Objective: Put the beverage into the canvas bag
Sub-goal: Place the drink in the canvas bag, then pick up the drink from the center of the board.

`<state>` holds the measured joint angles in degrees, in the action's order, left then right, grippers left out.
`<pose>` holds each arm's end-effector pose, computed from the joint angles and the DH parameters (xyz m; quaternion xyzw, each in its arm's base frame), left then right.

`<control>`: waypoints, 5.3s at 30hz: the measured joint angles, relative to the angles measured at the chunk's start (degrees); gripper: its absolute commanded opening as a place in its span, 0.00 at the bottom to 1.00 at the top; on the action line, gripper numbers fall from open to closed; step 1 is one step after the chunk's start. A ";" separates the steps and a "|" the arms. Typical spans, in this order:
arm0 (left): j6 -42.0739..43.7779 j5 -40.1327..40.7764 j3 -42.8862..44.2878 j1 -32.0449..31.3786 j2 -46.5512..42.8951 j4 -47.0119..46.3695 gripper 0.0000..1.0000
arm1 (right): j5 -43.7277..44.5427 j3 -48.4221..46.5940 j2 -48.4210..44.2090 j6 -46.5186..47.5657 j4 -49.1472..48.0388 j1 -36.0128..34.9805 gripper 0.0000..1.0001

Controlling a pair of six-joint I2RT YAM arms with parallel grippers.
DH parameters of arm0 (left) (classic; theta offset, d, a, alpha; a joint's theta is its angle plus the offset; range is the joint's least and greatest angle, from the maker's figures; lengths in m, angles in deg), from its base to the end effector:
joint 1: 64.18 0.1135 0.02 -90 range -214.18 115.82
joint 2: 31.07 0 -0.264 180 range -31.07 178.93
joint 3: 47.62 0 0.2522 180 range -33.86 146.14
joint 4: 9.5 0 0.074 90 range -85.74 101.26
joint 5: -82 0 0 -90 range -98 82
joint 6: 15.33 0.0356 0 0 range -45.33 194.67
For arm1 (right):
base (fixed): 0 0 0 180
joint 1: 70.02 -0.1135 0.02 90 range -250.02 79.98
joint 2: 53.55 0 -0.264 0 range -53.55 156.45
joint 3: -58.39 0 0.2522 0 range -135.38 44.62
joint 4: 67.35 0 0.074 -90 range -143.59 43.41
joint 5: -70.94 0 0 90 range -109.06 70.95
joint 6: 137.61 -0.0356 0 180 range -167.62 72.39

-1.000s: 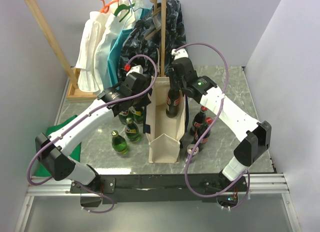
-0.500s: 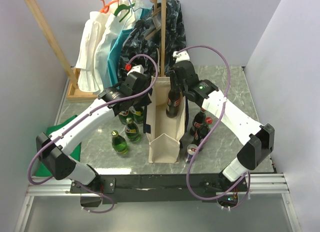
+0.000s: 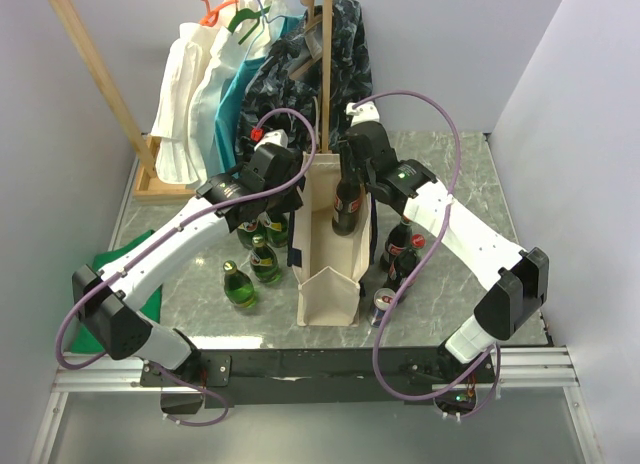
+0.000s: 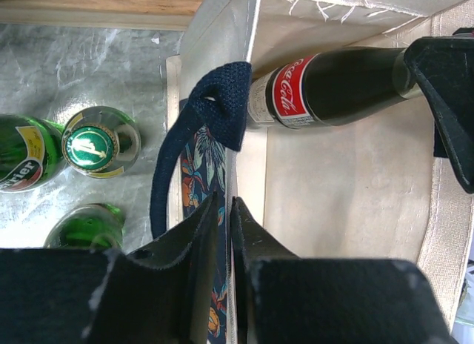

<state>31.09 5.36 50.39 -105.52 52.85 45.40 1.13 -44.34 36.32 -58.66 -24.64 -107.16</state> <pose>0.2448 -0.2044 0.3664 -0.0661 0.9020 -0.2010 0.3764 0.2932 0.2066 0.3802 -0.1067 0.8498 0.0630 0.5123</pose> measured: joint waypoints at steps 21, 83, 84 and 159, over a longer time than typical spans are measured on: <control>1.16 -0.02 0.42 0.00 0.17 -0.15 0.22 | 1.79 -3.82 -0.48 0.02 -1.77 0.00 0.68; 10.08 7.58 -4.35 8.81 -1.40 2.82 0.82 | -6.86 7.82 -12.94 -10.19 14.14 0.00 0.71; 10.25 6.93 -4.35 8.81 -0.76 2.64 0.82 | -7.06 8.22 -13.07 -10.38 14.21 0.00 0.71; 14.40 2.43 3.80 8.81 7.02 5.31 0.01 | -7.91 13.68 -15.06 -13.31 15.47 -0.22 0.33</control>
<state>45.50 7.79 54.19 -96.72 59.87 50.71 -6.78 -30.66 21.26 -71.97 -9.16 -107.38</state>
